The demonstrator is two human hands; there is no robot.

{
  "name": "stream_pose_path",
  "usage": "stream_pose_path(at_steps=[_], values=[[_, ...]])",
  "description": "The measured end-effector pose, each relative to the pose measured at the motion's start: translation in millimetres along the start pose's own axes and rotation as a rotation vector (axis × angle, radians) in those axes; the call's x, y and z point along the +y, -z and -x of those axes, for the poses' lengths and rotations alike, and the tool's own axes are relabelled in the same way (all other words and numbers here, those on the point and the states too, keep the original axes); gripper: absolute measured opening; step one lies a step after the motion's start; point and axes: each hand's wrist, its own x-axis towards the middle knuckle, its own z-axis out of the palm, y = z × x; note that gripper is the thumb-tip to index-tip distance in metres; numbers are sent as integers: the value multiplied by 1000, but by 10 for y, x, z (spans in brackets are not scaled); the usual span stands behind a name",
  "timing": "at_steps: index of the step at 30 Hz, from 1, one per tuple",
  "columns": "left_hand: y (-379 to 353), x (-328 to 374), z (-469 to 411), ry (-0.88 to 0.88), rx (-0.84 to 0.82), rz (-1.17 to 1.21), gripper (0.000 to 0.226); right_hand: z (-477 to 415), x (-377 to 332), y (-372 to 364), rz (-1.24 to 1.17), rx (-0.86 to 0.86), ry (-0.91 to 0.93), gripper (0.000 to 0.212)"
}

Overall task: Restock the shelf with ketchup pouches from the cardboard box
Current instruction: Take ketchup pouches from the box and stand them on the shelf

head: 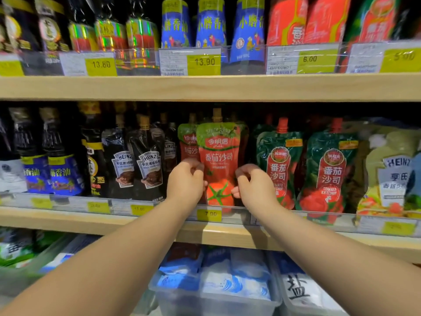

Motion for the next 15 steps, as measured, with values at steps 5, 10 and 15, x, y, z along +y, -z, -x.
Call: stream_pose_path(at_steps=[5,10,15], values=[[85,-205,84,-134,13,-317,14,112,1,34,182,-15,51,27],[116,-233,124,-162,-50,-480,17,271,10,50,241,-50,112,44],[31,-136,139,-156,-107,-439,10,277,18,99,252,-68,80,50]])
